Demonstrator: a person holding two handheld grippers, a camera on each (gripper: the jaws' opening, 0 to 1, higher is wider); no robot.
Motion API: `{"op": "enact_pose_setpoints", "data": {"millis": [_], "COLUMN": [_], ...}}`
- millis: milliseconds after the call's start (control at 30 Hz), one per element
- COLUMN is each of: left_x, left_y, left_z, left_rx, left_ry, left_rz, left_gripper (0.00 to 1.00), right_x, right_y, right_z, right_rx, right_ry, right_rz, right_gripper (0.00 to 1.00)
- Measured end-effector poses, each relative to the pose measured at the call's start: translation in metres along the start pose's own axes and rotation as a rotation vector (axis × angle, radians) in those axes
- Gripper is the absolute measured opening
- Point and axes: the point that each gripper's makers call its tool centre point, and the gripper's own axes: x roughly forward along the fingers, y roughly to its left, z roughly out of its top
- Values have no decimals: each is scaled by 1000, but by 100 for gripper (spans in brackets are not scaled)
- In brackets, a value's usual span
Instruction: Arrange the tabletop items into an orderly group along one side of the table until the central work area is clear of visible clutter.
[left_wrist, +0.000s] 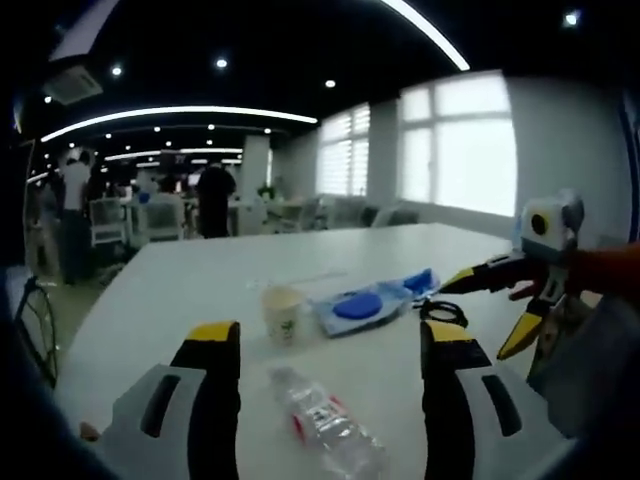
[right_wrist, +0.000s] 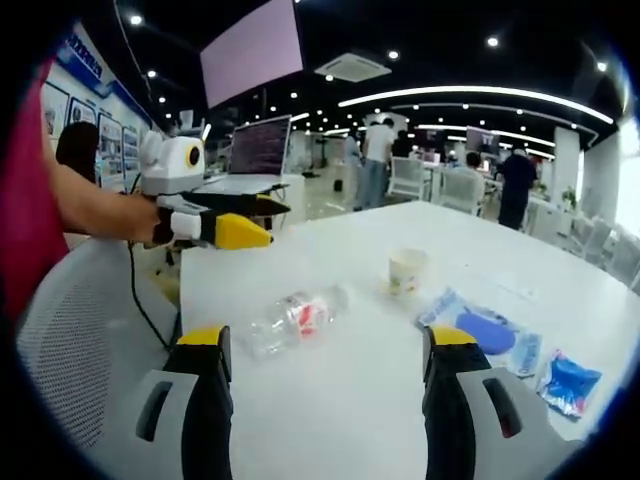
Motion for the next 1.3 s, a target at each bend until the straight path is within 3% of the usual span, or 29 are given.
{"op": "enact_pose_setpoints", "data": {"millis": [267, 667, 1300], "left_x": [2, 2, 25], "left_y": [-4, 7, 3], "left_z": [-20, -64, -97], "left_rx": [7, -36, -78], "left_ry": [90, 293, 497], "left_rz": [11, 47, 65], "left_gripper": [71, 71, 71], "right_x": [-3, -2, -4], "right_y": [1, 0, -4], "right_z": [-1, -4, -4], "right_rx": [4, 14, 20], "right_ry": [-3, 1, -10], "right_rz": [1, 8, 0], "right_gripper": [78, 78, 79]}}
